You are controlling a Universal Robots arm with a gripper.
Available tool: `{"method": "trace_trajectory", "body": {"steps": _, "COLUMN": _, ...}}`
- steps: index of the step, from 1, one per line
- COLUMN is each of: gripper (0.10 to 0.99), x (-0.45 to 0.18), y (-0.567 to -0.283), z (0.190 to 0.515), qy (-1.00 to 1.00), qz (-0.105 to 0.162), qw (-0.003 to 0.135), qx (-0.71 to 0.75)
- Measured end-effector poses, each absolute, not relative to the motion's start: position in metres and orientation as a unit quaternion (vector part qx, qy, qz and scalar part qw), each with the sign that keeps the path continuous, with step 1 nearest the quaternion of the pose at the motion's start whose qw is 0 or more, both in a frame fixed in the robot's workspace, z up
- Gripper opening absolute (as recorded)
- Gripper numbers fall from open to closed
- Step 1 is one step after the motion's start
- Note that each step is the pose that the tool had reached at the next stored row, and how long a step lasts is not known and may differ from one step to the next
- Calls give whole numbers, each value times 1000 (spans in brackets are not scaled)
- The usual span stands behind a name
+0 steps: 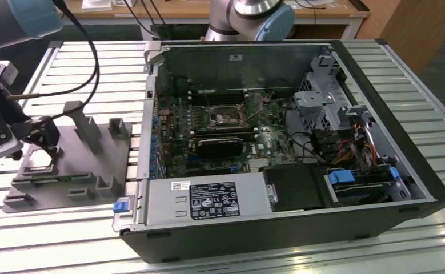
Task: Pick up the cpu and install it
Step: 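Pick up the cpu and move it towards the insertion slot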
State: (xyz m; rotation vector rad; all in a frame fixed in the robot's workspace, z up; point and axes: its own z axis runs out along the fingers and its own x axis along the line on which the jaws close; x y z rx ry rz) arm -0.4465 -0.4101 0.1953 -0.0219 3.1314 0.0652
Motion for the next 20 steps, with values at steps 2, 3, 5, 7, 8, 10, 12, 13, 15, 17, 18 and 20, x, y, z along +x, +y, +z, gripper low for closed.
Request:
{"method": "trace_trajectory", "body": {"steps": 2, "gripper": 722, "x": -447, "y": -410, "z": 193, "qy": 1000, "qz": 21, "qw": 5, "qx": -6}}
{"method": "trace_trajectory", "body": {"steps": 3, "gripper": 722, "x": -447, "y": -410, "z": 191, "qy": 1000, "qz": 21, "qw": 5, "qx": -6}}
{"method": "trace_trajectory", "body": {"steps": 5, "gripper": 722, "x": -447, "y": -410, "z": 191, "qy": 1000, "qz": 21, "qw": 5, "qx": -6}}
{"method": "trace_trajectory", "body": {"steps": 7, "gripper": 706, "x": -446, "y": -411, "z": 190, "qy": 1000, "qz": 21, "qw": 5, "qx": -6}}
{"method": "trace_trajectory", "body": {"steps": 8, "gripper": 706, "x": -446, "y": -411, "z": 189, "qy": 1000, "qz": 21, "qw": 5, "qx": -6}}
{"method": "trace_trajectory", "body": {"steps": 10, "gripper": 639, "x": -447, "y": -411, "z": 189, "qy": 1000, "qz": 21, "qw": 5, "qx": -6}}
{"method": "trace_trajectory", "body": {"steps": 12, "gripper": 639, "x": -446, "y": -412, "z": 188, "qy": 1000, "qz": 21, "qw": 5, "qx": -6}}
{"method": "trace_trajectory", "body": {"steps": 13, "gripper": 639, "x": -446, "y": -413, "z": 188, "qy": 1000, "qz": 21, "qw": 5, "qx": -6}}
{"method": "trace_trajectory", "body": {"steps": 15, "gripper": 639, "x": -446, "y": -413, "z": 187, "qy": 1000, "qz": 21, "qw": 5, "qx": -6}}
{"method": "trace_trajectory", "body": {"steps": 17, "gripper": 639, "x": -446, "y": -413, "z": 186, "qy": 1000, "qz": 21, "qw": 5, "qx": -6}}
{"method": "trace_trajectory", "body": {"steps": 18, "gripper": 639, "x": -446, "y": -413, "z": 185, "qy": 1000, "qz": 21, "qw": 5, "qx": -6}}
{"method": "trace_trajectory", "body": {"steps": 20, "gripper": 624, "x": -446, "y": -413, "z": 185, "qy": 1000, "qz": 21, "qw": 5, "qx": -6}}
